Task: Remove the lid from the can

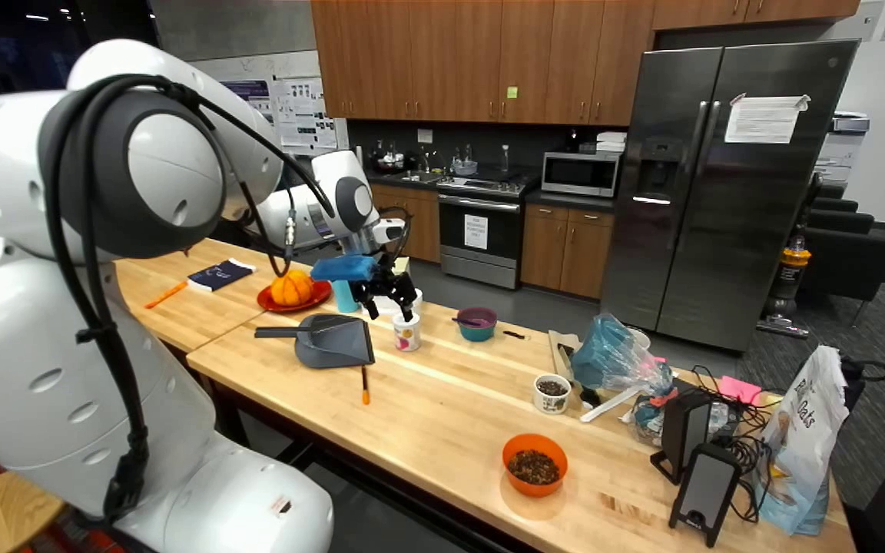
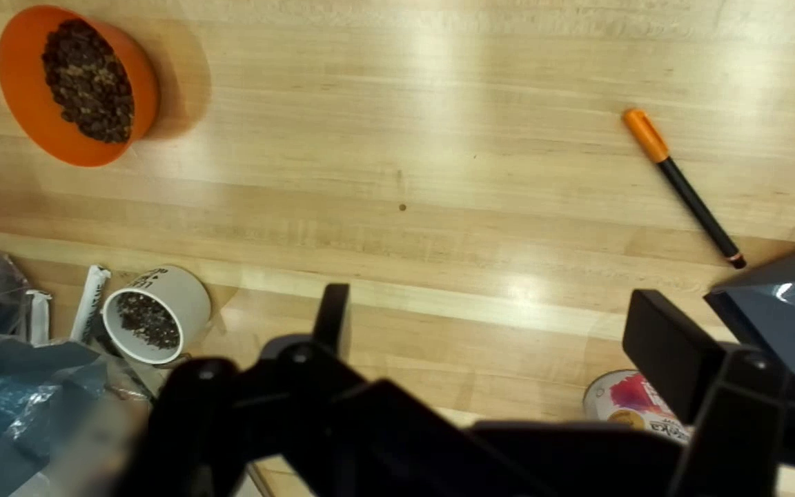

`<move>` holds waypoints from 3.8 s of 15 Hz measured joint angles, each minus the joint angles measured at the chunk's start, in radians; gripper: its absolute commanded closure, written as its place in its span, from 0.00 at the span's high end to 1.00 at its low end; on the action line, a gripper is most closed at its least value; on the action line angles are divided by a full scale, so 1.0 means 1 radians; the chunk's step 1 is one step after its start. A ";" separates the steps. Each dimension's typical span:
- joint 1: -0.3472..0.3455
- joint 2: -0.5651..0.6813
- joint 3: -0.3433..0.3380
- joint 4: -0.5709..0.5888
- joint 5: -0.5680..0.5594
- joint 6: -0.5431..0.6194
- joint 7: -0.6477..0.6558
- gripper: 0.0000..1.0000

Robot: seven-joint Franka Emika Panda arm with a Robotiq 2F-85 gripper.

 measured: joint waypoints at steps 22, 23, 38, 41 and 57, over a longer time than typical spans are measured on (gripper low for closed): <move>-0.004 0.310 -0.068 0.232 -0.027 0.170 0.034 1.00; 0.002 0.329 -0.069 0.251 -0.020 0.178 0.039 1.00; 0.096 0.660 -0.146 0.544 0.076 0.200 0.174 1.00; 0.117 0.693 -0.155 0.583 0.092 0.200 0.177 1.00; 0.120 0.736 -0.226 0.624 0.095 0.198 0.178 1.00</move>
